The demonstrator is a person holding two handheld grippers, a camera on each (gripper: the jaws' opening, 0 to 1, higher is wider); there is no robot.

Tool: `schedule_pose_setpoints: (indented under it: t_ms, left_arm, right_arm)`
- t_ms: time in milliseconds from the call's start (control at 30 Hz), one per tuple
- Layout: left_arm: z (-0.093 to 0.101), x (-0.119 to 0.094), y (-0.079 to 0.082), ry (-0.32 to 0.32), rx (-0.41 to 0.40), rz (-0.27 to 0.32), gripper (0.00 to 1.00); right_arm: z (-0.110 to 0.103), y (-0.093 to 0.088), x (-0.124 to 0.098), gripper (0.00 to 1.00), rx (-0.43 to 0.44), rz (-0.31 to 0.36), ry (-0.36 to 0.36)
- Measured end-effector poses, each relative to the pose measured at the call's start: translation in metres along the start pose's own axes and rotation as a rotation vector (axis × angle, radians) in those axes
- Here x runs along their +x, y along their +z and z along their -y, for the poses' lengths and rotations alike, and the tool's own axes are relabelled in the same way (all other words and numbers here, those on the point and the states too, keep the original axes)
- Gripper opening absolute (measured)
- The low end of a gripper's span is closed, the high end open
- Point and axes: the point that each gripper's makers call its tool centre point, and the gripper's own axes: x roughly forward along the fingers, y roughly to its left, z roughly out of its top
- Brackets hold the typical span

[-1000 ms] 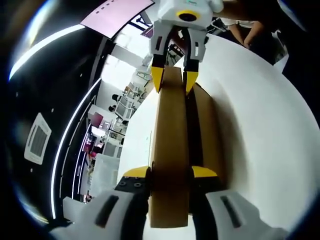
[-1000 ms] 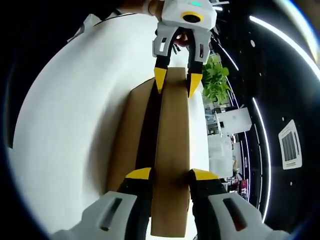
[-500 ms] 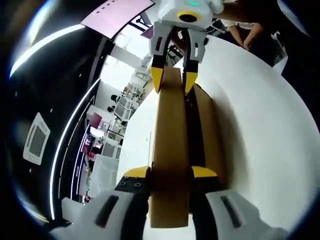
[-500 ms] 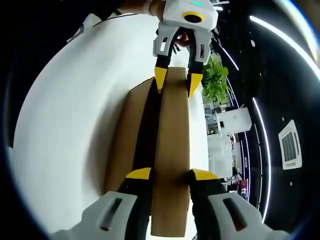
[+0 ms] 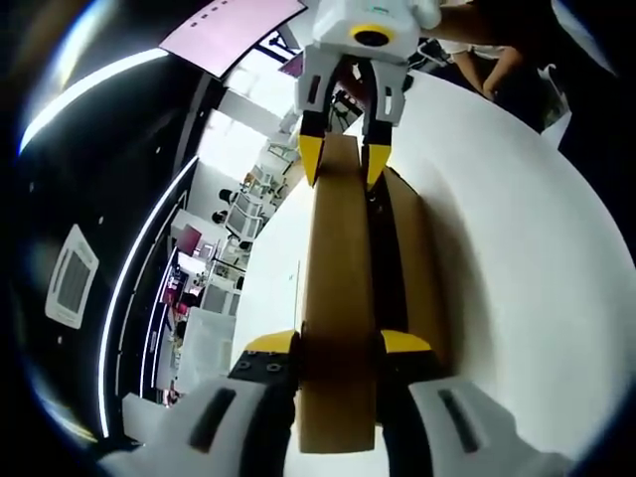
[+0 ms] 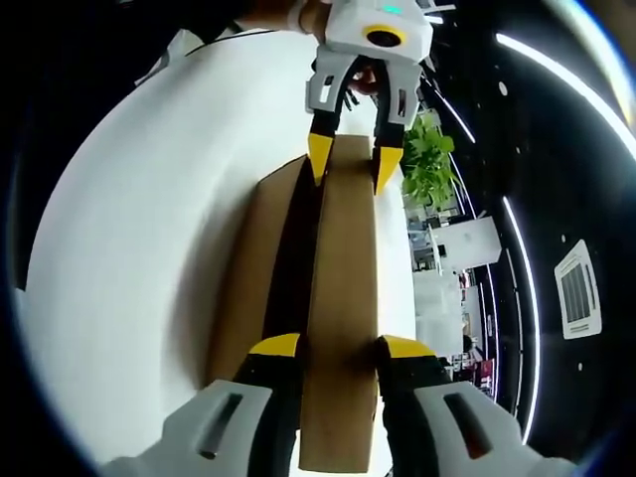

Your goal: Operate the shoe box by opening the lid, removing the specified soft item, and placing it in the target area until the item is outside and the box remains undamaged.

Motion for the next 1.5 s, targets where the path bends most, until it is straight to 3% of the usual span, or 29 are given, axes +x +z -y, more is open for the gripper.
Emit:
schedule_pose_setpoints:
  t_ms: [1500]
  left_arm:
    - [0.0007,0.001,0.0008,0.009,-0.008,0.02,0.31]
  right_arm:
    - [0.002,-0.0059,0.0049,0.3,-0.009,-0.008,0.011]
